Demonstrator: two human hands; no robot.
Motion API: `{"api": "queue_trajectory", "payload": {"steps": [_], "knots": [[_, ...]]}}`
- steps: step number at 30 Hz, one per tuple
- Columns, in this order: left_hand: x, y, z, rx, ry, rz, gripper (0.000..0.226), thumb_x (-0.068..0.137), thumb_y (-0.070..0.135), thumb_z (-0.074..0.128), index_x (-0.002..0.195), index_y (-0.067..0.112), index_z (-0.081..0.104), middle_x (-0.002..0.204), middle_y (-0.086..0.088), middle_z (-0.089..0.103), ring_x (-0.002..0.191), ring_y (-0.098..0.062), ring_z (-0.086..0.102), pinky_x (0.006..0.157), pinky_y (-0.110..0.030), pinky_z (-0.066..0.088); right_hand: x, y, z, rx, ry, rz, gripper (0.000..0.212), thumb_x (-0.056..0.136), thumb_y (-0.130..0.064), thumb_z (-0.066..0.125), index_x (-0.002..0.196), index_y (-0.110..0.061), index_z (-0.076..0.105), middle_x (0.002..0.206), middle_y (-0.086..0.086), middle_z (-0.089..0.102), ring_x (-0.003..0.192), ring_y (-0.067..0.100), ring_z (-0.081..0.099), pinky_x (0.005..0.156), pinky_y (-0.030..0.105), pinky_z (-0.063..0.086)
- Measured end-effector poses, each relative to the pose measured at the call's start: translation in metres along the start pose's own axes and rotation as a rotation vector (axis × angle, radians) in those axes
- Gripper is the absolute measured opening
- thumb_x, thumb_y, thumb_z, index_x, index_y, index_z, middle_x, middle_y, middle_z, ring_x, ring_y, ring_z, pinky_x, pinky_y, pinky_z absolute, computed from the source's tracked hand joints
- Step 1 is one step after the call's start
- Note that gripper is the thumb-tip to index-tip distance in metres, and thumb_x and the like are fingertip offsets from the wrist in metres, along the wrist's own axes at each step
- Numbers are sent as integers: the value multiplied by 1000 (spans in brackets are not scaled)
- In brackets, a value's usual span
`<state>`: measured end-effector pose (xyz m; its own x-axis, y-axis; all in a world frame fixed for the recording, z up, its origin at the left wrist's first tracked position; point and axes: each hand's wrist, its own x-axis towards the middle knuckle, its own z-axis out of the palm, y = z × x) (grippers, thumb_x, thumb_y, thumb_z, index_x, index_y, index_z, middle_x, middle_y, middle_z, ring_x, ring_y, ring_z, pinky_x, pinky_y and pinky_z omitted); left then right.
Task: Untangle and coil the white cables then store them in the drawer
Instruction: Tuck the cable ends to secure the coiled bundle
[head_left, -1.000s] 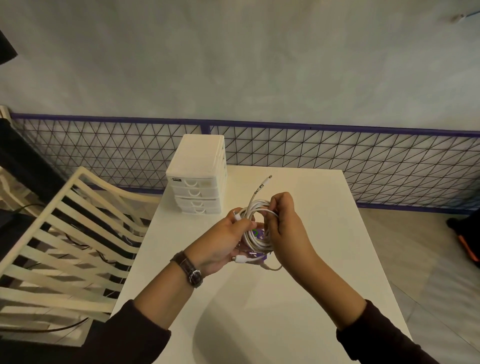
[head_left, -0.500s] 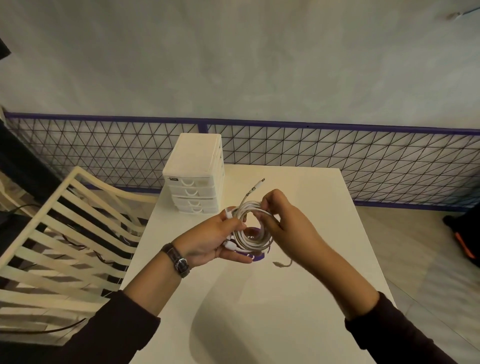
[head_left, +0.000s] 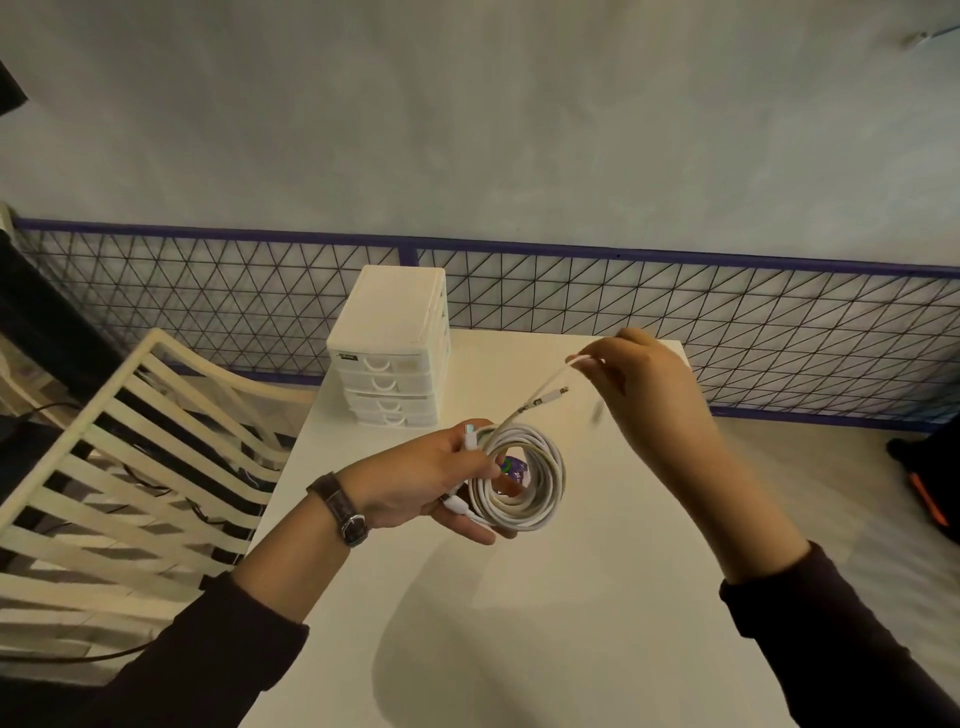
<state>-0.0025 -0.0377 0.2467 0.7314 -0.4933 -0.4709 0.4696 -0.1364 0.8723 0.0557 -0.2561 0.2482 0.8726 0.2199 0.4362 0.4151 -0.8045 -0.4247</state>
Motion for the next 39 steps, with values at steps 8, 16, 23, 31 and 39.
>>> {"api": "queue_trajectory", "payload": {"steps": [8, 16, 23, 31, 39], "knots": [[-1, 10, 3, 13, 14, 59, 25, 95, 7, 45, 115, 21, 51, 100, -4, 70, 83, -27, 71, 62, -30, 59, -1, -19, 12, 842, -325, 360, 34, 100, -22, 37, 76, -5, 55, 61, 12, 60, 49, 24, 54, 47, 25, 48], [-2, 9, 0, -50, -15, 64, 27, 95, 8, 45, 112, 27, 54, 110, -11, 69, 94, -40, 67, 70, -35, 60, -10, -15, 26, 1043, -483, 378, 35, 98, -29, 37, 75, -10, 55, 53, -5, 51, 46, 8, 44, 47, 16, 38], [3, 6, 5, -94, 58, 87, 30, 95, 6, 45, 118, 24, 52, 113, -9, 65, 87, -31, 70, 63, -31, 59, -23, -20, 44, 1370, -592, 434, 33, 97, -23, 43, 106, -1, 65, 100, 20, 66, 84, 25, 63, 76, 32, 54], [11, -2, -1, -152, 150, 19, 31, 95, 12, 47, 126, 6, 48, 117, -15, 66, 92, -42, 67, 65, -32, 59, -33, -22, 38, 1468, -524, 625, 67, 76, -44, 69, 131, -23, 37, 102, 19, 69, 86, 28, 69, 76, 35, 58], [18, -3, 5, -109, 253, 29, 26, 93, 12, 48, 119, 9, 48, 111, -13, 66, 90, -30, 71, 77, -39, 59, -42, -42, 43, 1199, -316, 462, 47, 73, 8, 71, 102, -23, 51, 91, 10, 70, 79, 23, 67, 68, 31, 55]]}}
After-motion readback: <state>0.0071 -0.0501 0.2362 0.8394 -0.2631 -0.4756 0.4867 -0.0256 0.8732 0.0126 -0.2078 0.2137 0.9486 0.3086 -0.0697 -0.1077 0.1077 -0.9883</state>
